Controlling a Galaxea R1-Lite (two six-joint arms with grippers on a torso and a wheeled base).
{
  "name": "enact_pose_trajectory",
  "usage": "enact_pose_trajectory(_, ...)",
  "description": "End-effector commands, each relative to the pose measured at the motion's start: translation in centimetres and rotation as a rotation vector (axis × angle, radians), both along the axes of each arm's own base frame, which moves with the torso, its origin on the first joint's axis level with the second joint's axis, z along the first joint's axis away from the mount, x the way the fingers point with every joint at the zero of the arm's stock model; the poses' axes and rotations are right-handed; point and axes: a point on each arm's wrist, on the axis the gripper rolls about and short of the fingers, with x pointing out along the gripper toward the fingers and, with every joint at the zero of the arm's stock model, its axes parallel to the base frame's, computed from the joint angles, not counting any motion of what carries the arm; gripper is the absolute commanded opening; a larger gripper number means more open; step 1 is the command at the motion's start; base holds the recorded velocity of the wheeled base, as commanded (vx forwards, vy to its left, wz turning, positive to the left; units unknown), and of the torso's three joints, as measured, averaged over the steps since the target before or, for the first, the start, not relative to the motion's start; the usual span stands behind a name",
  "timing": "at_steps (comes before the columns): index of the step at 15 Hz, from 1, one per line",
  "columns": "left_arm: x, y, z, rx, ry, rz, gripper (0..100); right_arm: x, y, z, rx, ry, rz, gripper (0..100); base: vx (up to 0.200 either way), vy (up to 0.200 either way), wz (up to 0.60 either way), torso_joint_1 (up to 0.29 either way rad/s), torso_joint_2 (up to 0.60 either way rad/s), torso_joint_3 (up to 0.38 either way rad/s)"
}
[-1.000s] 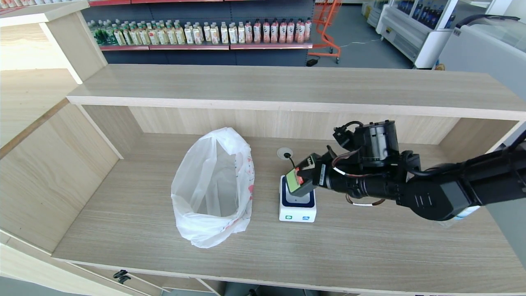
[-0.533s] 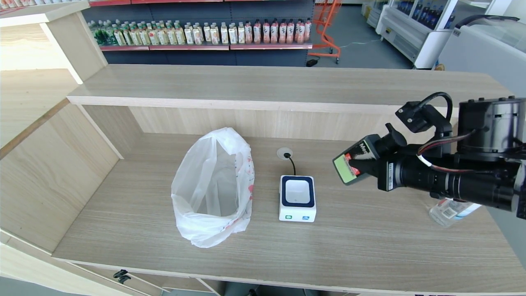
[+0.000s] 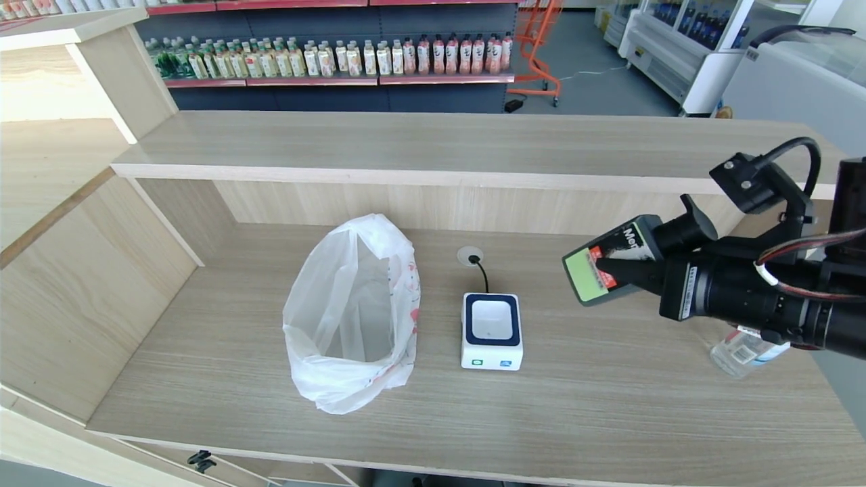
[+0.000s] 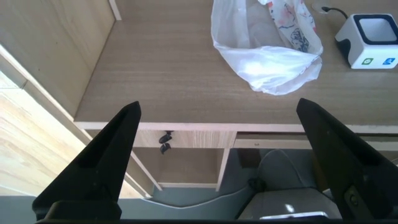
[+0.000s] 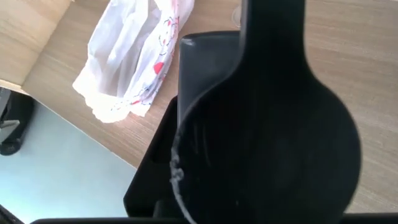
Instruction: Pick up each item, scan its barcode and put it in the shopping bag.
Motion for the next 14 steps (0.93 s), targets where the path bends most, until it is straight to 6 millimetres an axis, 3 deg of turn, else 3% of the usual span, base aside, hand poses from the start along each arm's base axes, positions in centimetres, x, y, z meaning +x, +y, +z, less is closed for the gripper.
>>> enact_pose_trajectory(1,0.0,0.0,0.0,-0.001,0.000,0.000,100,-0.2,0.9,0.8,0.072,0.018,0.021,0,0.000,0.200,0.00,0.007,0.00,-0.002)
enact_pose_trajectory(4,0.0,0.0,0.0,0.002,0.000,0.000,100,0.4,2.2,0.7,0.090,0.103,0.041,0,0.000,0.200,0.00,0.006,0.01,0.002)
enact_pose_trajectory(9,0.0,0.0,0.0,0.003,0.001,0.000,100,2.9,5.5,-2.1,0.031,0.212,0.080,0,0.000,0.000,0.00,0.000,0.00,0.000)
enact_pose_trajectory(14,0.0,0.0,0.0,0.003,0.000,0.000,100,6.3,9.4,-6.6,-0.075,0.286,0.076,0,0.000,0.000,0.00,0.000,0.00,0.000)
